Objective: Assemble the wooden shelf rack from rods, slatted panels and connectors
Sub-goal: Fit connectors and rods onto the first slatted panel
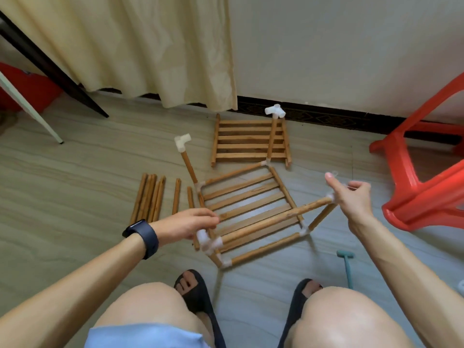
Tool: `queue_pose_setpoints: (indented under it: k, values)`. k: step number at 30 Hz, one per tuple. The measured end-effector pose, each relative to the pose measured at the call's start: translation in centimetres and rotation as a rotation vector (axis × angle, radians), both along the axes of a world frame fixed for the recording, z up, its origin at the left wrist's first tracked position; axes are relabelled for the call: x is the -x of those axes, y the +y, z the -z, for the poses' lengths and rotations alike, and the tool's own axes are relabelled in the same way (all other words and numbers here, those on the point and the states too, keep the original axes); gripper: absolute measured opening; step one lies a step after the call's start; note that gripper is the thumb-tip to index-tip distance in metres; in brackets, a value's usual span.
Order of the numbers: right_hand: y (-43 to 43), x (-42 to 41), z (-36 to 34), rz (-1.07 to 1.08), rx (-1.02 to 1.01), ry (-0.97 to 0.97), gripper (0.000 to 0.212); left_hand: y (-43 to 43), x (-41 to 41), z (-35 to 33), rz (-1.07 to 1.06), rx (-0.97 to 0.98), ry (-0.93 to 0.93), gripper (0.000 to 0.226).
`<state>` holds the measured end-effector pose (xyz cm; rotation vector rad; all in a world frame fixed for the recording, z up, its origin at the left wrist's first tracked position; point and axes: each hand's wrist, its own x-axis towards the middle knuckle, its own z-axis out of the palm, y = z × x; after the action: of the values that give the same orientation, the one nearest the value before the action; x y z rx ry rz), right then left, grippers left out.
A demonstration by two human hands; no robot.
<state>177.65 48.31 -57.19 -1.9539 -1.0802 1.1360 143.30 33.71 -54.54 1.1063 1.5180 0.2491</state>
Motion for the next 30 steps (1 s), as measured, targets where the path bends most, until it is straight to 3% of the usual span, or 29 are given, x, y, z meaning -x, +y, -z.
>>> queue_pose_setpoints:
  k: [3, 5, 8, 11, 15, 18, 20, 22, 25, 27, 30]
  values:
    - [-2.7, 0.6, -0.9, -0.067, 0.016, -0.107, 0.100, 3.2, 1.8, -1.0, -0.106, -0.379, 0.410, 0.034]
    - [-5.2, 1.7, -0.8, -0.176, 0.079, -0.072, 0.105, 5.1, 3.5, -0.7, -0.196, -0.546, 0.650, 0.041]
    - [-7.4, 3.6, 0.1, -0.277, 0.227, 0.063, 0.094, 6.5, 5.2, 1.0, -0.156, -0.414, 0.808, 0.060]
    - [-6.5, 4.5, 0.1, -0.310, 0.198, 0.042, 0.040, 6.6, 5.7, 1.8, -0.127, -0.317, 0.806, 0.069]
    - [-3.0, 3.5, -2.5, -0.430, 0.223, -0.124, 0.019, 5.6, 5.6, 1.6, -0.111, -0.357, 0.789, 0.063]
    - [-0.6, 2.2, -4.0, -0.517, 0.197, -0.380, 0.025, 4.7, 4.7, 0.4, -0.060, -0.344, 0.738, 0.045]
    - [-0.1, 1.8, -4.3, -0.475, 0.048, -0.542, 0.035, 3.8, 3.8, -0.6, 0.022, -0.228, 0.637, 0.028]
    - [-0.8, 1.9, -4.2, -0.430, -0.050, -0.513, 0.044, 2.5, 2.9, -1.0, 0.073, -0.083, 0.473, 0.016]
    - [-3.2, 2.3, -3.0, -0.591, -0.037, -0.542, 0.036, 1.4, 1.8, -0.9, 0.063, -0.004, 0.318, 0.020]
    - [-4.6, 2.0, -2.1, -0.652, -0.064, -0.645, 0.032, 1.7, 1.4, -1.0, 0.083, -0.146, 0.386, 0.018]
    - [-5.3, 1.5, -1.3, -0.636, -0.147, -0.812, 0.038, 3.4, 2.0, -1.5, 0.059, -0.481, 0.640, 0.019]
